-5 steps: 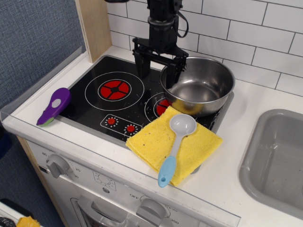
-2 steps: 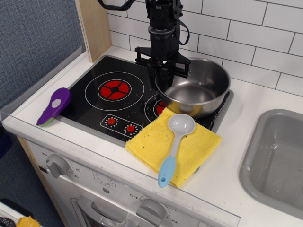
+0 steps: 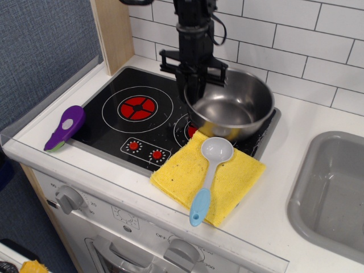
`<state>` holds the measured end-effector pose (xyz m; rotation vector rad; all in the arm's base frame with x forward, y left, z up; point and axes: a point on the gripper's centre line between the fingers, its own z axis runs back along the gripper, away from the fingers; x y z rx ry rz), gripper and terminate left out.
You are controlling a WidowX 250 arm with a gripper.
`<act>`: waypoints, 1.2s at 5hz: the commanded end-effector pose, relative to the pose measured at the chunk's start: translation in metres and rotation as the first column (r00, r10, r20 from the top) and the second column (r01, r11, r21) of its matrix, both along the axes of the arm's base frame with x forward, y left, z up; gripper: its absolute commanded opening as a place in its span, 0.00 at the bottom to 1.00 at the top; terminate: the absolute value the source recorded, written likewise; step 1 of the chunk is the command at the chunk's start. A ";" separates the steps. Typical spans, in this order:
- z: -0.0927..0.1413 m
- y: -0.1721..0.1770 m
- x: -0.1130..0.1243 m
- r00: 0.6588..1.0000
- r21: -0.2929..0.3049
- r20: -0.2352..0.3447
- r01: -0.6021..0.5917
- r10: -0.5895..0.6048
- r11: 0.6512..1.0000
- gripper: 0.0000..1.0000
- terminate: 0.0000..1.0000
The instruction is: Move the pot put on the yellow cloth
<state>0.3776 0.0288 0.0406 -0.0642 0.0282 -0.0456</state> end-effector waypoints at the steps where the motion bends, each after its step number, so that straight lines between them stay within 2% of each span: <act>1: 0.093 0.085 0.005 0.962 0.040 0.221 -0.172 0.159 0.984 0.00 0.00; 2: 0.076 0.130 -0.003 0.959 0.054 0.179 -0.231 0.218 0.971 0.00 0.00; 4: 0.045 0.175 -0.003 0.960 0.099 0.102 -0.272 0.262 0.957 0.00 0.00; 5: 0.030 0.188 -0.001 0.959 0.103 0.066 -0.281 0.276 0.954 0.00 0.00; 6: 0.018 0.182 -0.005 0.969 0.118 0.028 -0.246 0.244 0.962 1.00 0.00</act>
